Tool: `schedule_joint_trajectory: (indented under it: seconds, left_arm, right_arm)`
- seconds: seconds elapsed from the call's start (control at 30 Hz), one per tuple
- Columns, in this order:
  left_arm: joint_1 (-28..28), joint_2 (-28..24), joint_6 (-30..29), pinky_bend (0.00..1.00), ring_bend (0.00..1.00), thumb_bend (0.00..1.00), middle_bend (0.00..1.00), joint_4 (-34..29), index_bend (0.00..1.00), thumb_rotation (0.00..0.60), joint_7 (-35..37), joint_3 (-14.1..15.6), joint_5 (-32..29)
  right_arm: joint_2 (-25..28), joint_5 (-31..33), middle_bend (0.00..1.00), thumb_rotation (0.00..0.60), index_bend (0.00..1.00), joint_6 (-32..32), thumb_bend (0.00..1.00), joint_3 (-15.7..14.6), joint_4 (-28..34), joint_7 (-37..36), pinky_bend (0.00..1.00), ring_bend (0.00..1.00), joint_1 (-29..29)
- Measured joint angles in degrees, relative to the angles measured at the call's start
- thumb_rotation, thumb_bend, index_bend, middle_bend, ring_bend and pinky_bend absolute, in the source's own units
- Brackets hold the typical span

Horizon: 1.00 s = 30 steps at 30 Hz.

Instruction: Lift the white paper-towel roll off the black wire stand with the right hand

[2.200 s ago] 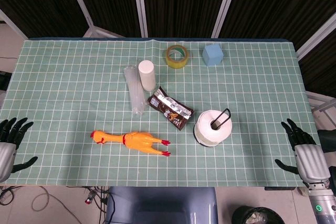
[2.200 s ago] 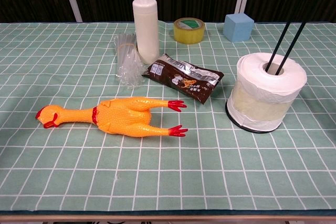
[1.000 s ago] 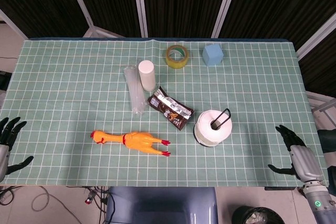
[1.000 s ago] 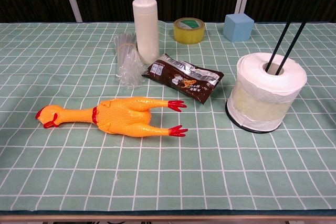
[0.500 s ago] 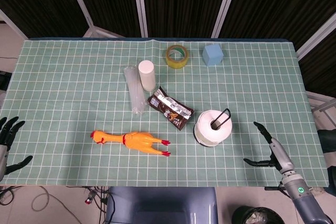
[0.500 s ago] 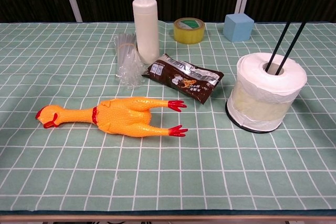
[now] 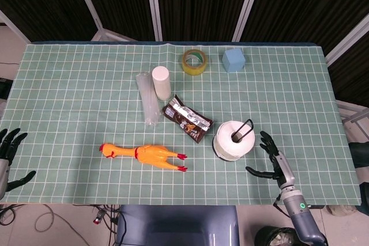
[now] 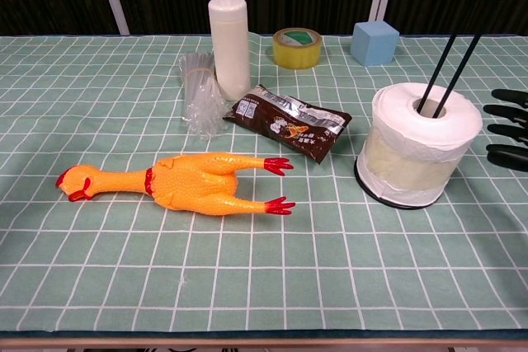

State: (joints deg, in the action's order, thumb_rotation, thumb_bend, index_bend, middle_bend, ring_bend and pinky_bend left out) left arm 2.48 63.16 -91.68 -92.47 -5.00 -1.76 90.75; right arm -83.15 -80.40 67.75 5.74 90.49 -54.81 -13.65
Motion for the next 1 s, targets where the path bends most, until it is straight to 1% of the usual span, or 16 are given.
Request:
schedule_joint_trajectory:
  seconds: [0.17, 0.37, 0.57, 0.73, 1.0]
  left_arm:
    - [0.05, -0.06, 0.3, 0.04, 0.0, 0.01, 0.07, -0.05, 0.14, 0.6, -0.12, -0.1, -0.35]
    - [-0.03, -0.03, 0.32, 0.04, 0.0, 0.01, 0.07, -0.11, 0.14, 0.6, -0.58, -0.02, -0.36]
    - [-0.14, -0.09, 0.25, 0.03, 0.0, 0.04, 0.07, -0.42, 0.14, 0.6, -0.79, 0.13, -0.16]
    - [-0.29, -0.18, 0.11, 0.03, 0.0, 0.04, 0.07, -0.5, 0.14, 0.6, -0.77, 0.02, -0.44]
    - [-0.27, -0.3, 0.44, 0.03, 0.0, 0.04, 0.06, -0.95, 0.14, 0.6, -1.21, 0.3, -0.2]
  right_arm:
    - [-5.88, -0.62, 0.0, 0.6, 0.0, 2.97, 0.04, -0.08, -4.28, 2.79, 0.07, 0.0, 0.72]
    - [-12.61, -0.7, 0.0, 0.6, 0.0, 5.54, 0.04, 0.47, -11.52, 6.12, 0.07, 0.0, 1.05]
    - [-18.16, -0.61, 0.0, 0.6, 0.0, 6.5, 0.04, 1.59, -17.6, 9.25, 0.07, 0.0, 0.3]
    - [-20.0, 0.64, 0.0, 0.6, 0.0, 5.23, 0.04, 4.09, -20.05, 10.99, 0.07, 0.0, -1.59]
    - [-21.45, 2.83, 0.0, 0.6, 0.0, 2.61, 0.04, 6.48, -20.83, 14.46, 0.07, 0.0, -3.96]
